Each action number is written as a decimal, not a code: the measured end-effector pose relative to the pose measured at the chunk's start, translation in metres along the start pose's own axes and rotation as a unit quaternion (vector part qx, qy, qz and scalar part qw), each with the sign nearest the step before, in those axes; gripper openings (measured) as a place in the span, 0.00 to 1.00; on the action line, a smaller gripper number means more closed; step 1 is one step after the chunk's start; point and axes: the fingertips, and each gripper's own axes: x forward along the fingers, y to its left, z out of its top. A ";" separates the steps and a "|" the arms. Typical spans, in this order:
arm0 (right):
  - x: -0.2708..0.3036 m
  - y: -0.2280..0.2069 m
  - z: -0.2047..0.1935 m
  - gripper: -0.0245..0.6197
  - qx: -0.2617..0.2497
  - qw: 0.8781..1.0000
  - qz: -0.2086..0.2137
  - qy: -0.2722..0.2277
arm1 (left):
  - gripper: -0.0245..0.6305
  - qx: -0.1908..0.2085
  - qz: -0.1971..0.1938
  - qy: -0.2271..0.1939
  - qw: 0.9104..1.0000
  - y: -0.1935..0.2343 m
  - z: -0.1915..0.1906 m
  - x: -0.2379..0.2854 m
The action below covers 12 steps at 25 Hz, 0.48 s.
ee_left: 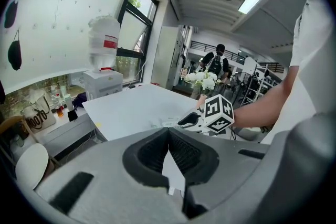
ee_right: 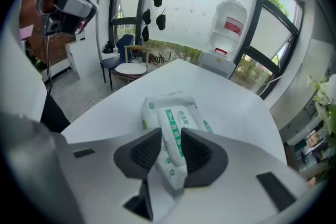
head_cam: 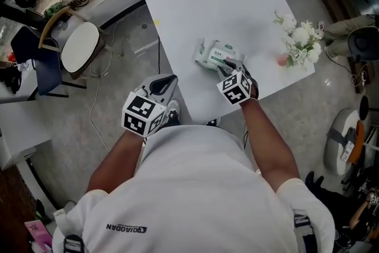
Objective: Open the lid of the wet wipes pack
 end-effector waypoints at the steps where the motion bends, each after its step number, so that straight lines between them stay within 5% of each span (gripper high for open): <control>1: 0.003 0.000 -0.002 0.24 -0.001 1.000 0.000 0.003 | 0.04 -0.002 0.002 0.000 1.000 0.001 -0.002 -0.001; 12: 0.016 -0.007 -0.008 0.28 0.027 1.000 0.009 0.012 | 0.04 -0.016 0.017 0.000 1.000 0.006 -0.005 -0.007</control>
